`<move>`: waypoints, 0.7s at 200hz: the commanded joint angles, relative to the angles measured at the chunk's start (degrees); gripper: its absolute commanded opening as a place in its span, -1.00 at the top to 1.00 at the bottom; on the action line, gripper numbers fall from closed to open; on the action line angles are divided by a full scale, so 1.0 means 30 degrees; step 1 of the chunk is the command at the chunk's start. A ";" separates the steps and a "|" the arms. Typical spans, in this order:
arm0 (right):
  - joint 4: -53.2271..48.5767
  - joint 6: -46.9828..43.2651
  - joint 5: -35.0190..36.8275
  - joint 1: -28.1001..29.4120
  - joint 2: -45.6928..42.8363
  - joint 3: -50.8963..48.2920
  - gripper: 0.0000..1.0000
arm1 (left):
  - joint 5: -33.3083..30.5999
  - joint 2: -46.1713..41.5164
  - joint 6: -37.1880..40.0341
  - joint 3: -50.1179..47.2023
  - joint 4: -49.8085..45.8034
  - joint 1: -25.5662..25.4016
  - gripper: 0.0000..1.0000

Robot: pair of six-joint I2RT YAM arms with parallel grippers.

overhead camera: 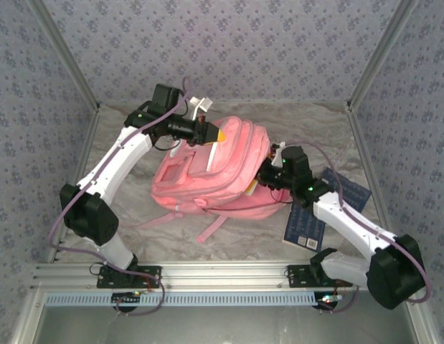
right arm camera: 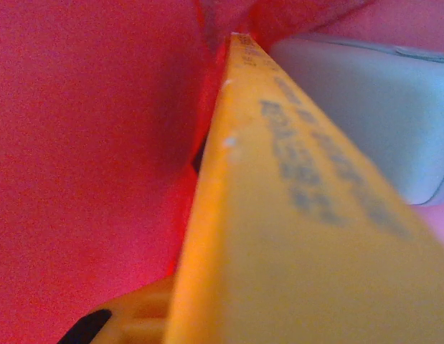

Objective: Pack the student bag

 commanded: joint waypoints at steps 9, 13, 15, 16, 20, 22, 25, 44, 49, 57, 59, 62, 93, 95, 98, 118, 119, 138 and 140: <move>0.1225 -0.0320 0.2067 0.0953 0.1139 0.1364 1.00 | 0.2932 -0.0459 -0.0057 0.1476 0.2533 -0.0137 1.00; 0.1120 -0.0291 0.2369 0.1026 0.1304 0.1467 1.00 | 0.3075 -0.0505 -0.0127 0.1502 0.2622 -0.0094 1.00; 0.1038 -0.0236 0.2500 0.1063 0.1381 0.1500 1.00 | 0.3184 -0.0509 -0.0167 0.1490 0.2708 -0.0057 1.00; 0.0981 -0.0203 0.2551 0.1065 0.1413 0.1525 1.00 | 0.3216 -0.0524 -0.0208 0.1498 0.2736 -0.0046 1.00; 0.0630 -0.0219 0.2826 0.1115 0.1533 0.1638 1.00 | 0.3403 -0.0564 -0.0317 0.1527 0.2886 0.0027 1.00; 0.0462 -0.0270 0.3010 0.1137 0.1592 0.1696 1.00 | 0.3493 -0.0589 -0.0390 0.1547 0.2942 0.0083 1.00; 0.0098 -0.0306 0.3246 0.1164 0.1665 0.1799 1.00 | 0.3627 -0.0637 -0.0515 0.1562 0.3080 0.0174 1.00; -0.1734 -0.1106 0.4346 0.1347 0.1984 0.2247 1.00 | 0.4348 -0.1060 -0.1869 0.1451 0.4745 0.0946 1.00; -0.2171 -0.1291 0.4691 0.1371 0.2044 0.2303 1.00 | 0.4447 -0.1095 -0.2216 0.1483 0.5159 0.1155 1.00; -0.2743 -0.1475 0.5046 0.1452 0.2112 0.2358 1.00 | 0.4587 -0.1055 -0.2725 0.1622 0.5575 0.1358 1.00; -0.2857 -0.1499 0.5117 0.1470 0.2118 0.2367 1.00 | 0.4616 -0.1042 -0.2801 0.1674 0.5636 0.1405 1.00; -0.3036 -0.1577 0.5253 0.1472 0.2145 0.2344 1.00 | 0.4676 -0.0997 -0.2952 0.1746 0.5735 0.1467 1.00; -0.4008 -0.2120 0.6075 0.1617 0.2121 0.2196 1.00 | 0.5290 -0.0613 -0.3554 0.2062 0.6393 0.1547 1.00; -0.4067 -0.2159 0.6144 0.1621 0.2120 0.2195 1.00 | 0.5312 -0.0587 -0.3543 0.2077 0.6411 0.1547 1.00; -0.4150 -0.2253 0.6224 0.1652 0.2098 0.2165 1.00 | 0.5349 -0.0571 -0.3539 0.2078 0.6425 0.1569 1.00; -0.4110 -0.2679 0.6163 0.1707 0.2061 0.1982 1.00 | 0.5591 -0.0324 -0.3487 0.2176 0.6457 0.1665 1.00; -0.4113 -0.2684 0.6111 0.1694 0.2076 0.1971 1.00 | 0.5592 -0.0314 -0.3479 0.2178 0.6457 0.1665 1.00; -0.2629 -0.3086 0.3886 0.1666 0.2058 0.1491 1.00 | 0.5734 0.0072 -0.3261 0.2121 0.6249 0.1483 1.00; -0.2250 -0.2979 0.3553 0.1655 0.2060 0.1425 1.00 | 0.5753 0.0090 -0.3184 0.2121 0.6200 0.1451 1.00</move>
